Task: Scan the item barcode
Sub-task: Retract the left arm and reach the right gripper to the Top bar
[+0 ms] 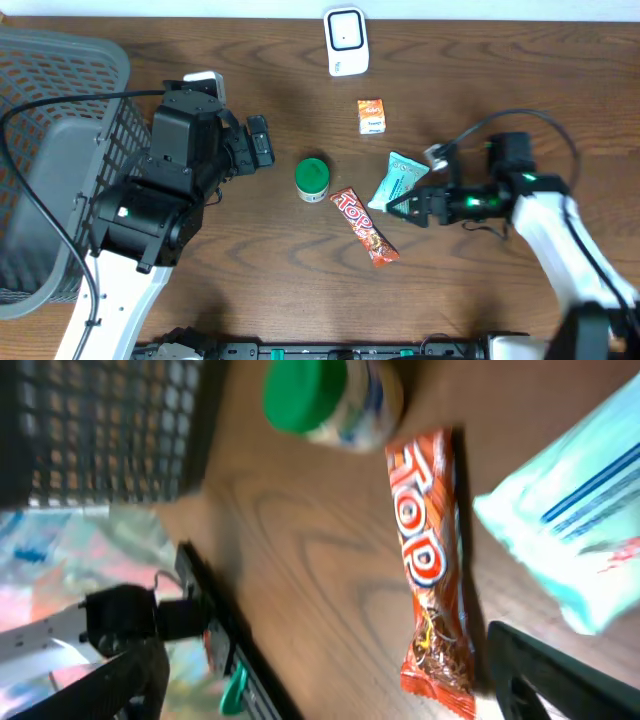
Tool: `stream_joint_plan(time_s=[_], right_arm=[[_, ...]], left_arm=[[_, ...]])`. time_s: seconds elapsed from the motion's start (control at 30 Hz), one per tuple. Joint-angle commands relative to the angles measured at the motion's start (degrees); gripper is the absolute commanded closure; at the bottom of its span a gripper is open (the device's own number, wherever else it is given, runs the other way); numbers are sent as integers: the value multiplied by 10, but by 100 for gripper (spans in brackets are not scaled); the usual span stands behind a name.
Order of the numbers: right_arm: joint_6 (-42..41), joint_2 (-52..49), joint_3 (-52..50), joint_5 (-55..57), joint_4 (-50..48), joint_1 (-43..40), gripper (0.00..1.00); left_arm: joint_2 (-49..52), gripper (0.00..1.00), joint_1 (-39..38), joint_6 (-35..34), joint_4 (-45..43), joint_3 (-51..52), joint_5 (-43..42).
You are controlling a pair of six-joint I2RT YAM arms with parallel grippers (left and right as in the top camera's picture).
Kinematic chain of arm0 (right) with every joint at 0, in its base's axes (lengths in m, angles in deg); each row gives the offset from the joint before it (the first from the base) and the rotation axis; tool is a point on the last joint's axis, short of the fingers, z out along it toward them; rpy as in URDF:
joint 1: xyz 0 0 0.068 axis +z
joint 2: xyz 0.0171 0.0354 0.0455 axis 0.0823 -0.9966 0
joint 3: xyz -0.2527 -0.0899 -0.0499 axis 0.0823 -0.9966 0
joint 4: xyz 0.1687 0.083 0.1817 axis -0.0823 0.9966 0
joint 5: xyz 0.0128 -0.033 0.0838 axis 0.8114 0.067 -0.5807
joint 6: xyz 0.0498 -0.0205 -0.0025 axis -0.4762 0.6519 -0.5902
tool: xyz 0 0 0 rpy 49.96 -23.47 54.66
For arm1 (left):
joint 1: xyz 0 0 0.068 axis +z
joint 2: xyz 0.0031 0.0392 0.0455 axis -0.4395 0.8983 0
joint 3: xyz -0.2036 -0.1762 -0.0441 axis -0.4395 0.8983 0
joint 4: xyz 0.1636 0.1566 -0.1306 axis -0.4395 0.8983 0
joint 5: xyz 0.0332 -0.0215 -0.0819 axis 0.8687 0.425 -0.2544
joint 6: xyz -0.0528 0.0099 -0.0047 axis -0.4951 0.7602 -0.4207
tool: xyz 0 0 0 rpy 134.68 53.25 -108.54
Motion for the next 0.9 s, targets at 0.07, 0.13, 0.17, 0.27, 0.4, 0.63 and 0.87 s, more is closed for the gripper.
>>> stream_joint_plan(time_s=[0.07, 0.13, 0.17, 0.27, 0.4, 0.63, 0.87], right_arm=[[2, -105, 43, 59, -6, 74, 6], [-13, -134, 63, 111, -5, 95, 6], [-13, -146, 71, 131, -5, 103, 6], [-17, -172, 88, 177, -9, 119, 4], [-36, -199, 97, 233, -30, 137, 2], [-36, -259, 97, 215, -35, 150, 18], [-29, -316, 97, 236, -24, 174, 21]], left_arm=[[7, 2, 3, 12, 1, -4, 8], [7, 2, 3, 12, 2, -4, 8], [7, 2, 3, 12, 3, -4, 8], [8, 2, 3, 12, 6, -4, 8], [8, 2, 3, 12, 8, -4, 8], [8, 2, 3, 12, 16, -4, 8], [8, 2, 3, 12, 31, -4, 8]])
